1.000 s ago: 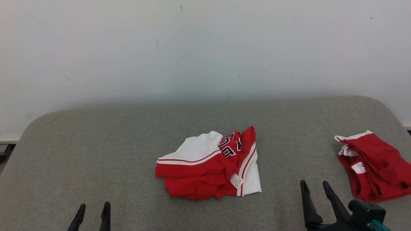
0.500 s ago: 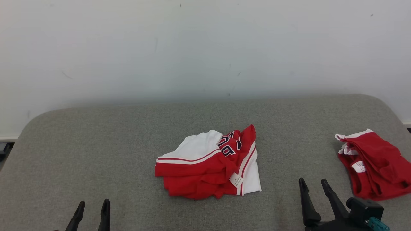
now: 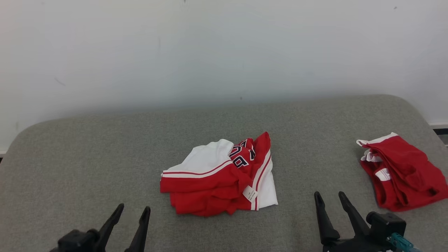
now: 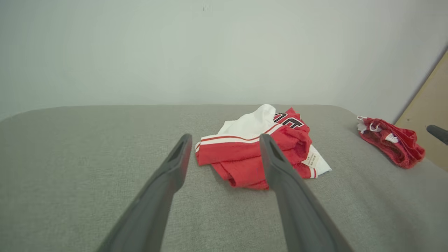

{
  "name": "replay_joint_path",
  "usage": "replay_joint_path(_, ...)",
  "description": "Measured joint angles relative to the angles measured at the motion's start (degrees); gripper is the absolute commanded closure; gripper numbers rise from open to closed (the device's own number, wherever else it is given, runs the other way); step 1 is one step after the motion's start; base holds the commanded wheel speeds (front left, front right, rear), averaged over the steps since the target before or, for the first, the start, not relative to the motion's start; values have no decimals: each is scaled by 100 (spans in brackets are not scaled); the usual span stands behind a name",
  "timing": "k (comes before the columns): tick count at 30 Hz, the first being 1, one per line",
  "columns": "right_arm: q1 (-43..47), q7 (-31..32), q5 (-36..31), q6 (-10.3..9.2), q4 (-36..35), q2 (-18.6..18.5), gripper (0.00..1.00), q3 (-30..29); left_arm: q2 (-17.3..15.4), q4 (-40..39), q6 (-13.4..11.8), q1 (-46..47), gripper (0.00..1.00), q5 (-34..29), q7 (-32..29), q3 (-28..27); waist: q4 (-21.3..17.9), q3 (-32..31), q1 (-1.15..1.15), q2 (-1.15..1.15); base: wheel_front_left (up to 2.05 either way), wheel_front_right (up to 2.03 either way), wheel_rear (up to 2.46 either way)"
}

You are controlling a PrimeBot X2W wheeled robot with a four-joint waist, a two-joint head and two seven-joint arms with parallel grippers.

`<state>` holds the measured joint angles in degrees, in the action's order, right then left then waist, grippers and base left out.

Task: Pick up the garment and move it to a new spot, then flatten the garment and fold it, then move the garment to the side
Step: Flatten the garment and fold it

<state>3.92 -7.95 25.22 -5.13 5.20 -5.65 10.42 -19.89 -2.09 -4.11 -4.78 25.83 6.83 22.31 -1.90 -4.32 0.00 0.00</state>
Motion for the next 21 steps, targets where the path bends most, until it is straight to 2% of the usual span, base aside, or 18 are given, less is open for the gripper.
replay_joint_path(5,-90,45,-45,14,27,8,0,94,146,572,527,999,0,-122,-485,662,-251,93,0,0,0,0,0)
replay_joint_path(9,-181,47,-74,32,26,10,0,142,417,971,724,1304,0,-121,-751,961,-481,157,0,0,0,0,0)
replay_joint_path(13,-209,89,-104,43,26,9,0,167,673,1434,756,1554,0,-119,-996,1038,-744,230,0,0,0,0,0)
replay_joint_path(21,-245,89,-114,60,26,0,0,185,1082,2321,547,2047,0,-110,-1344,976,-1304,416,0,0,0,0,0)
